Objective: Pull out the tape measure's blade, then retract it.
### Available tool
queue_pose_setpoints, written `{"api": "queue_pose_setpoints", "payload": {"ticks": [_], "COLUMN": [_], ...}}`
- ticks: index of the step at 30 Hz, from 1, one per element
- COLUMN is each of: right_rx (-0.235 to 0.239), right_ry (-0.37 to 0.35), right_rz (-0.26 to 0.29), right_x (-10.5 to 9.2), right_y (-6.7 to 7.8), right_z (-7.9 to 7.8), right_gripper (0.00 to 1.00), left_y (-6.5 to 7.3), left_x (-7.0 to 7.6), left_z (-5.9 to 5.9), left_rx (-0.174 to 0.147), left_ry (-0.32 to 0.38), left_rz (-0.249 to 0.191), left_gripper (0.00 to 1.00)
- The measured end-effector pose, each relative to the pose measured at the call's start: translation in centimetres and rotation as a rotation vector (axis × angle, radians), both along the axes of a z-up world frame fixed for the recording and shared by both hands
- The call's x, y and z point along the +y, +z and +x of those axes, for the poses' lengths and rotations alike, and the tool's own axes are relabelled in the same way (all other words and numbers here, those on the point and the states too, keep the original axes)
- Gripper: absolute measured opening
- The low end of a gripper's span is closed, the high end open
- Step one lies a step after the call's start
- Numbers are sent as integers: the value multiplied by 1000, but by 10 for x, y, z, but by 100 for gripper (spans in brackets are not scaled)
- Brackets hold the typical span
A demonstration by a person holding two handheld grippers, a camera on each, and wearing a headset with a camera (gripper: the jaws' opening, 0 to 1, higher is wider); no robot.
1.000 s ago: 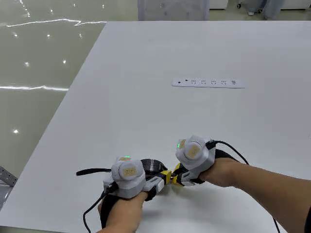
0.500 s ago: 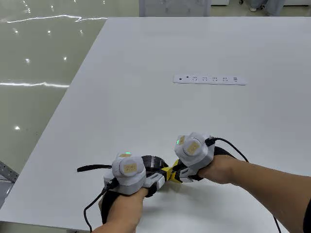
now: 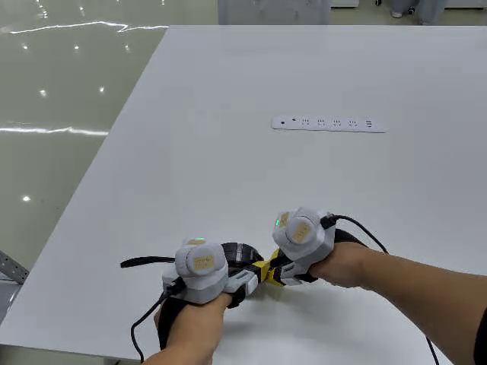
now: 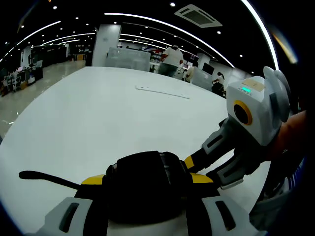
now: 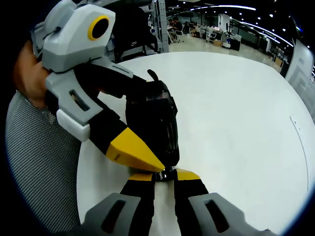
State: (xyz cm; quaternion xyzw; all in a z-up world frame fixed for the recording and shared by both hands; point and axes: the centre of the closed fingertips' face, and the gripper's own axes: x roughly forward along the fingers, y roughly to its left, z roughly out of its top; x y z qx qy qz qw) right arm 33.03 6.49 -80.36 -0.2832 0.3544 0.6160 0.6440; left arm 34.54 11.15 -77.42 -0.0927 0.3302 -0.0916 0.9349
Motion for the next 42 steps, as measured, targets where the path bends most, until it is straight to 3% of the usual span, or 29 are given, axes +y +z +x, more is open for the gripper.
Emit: {"api": "queue_pose_setpoints", "payload": {"ticks": [17,26,27,32,34,37,38,40,41,42], "right_rx": [-9,-10,4,53,53,44,43,56,62,55], "right_ry": [-6,-20,-81,-158,-183,-227,-256,-331,-342,-357], "right_rz": [9,14,40,71,83,111,125,178,192,231], "right_x": [0,-3,-12,-25,-31,-41,-46,-51,-52,-57], "right_y": [0,0,6,16,22,33,38,49,52,61], "right_z": [0,1,6,4,5,8,9,13,12,13], "right_gripper": [12,17,18,21,24,26,27,33,37,38], "left_y": [0,2,11,29,43,55,63,65,66,71], "left_x": [-1,0,3,13,15,25,27,34,34,34], "left_z": [1,0,0,7,11,16,18,17,18,18], "left_rx": [-4,19,0,-21,-56,-71,-101,-82,-88,-114], "left_ry": [-6,-26,-45,-89,-151,-198,-234,-250,-260,-305], "left_rz": [16,3,-12,-25,-11,-5,-25,-36,-34,-43], "left_gripper": [62,61,61,62,62,65,64,64,65,67]}}
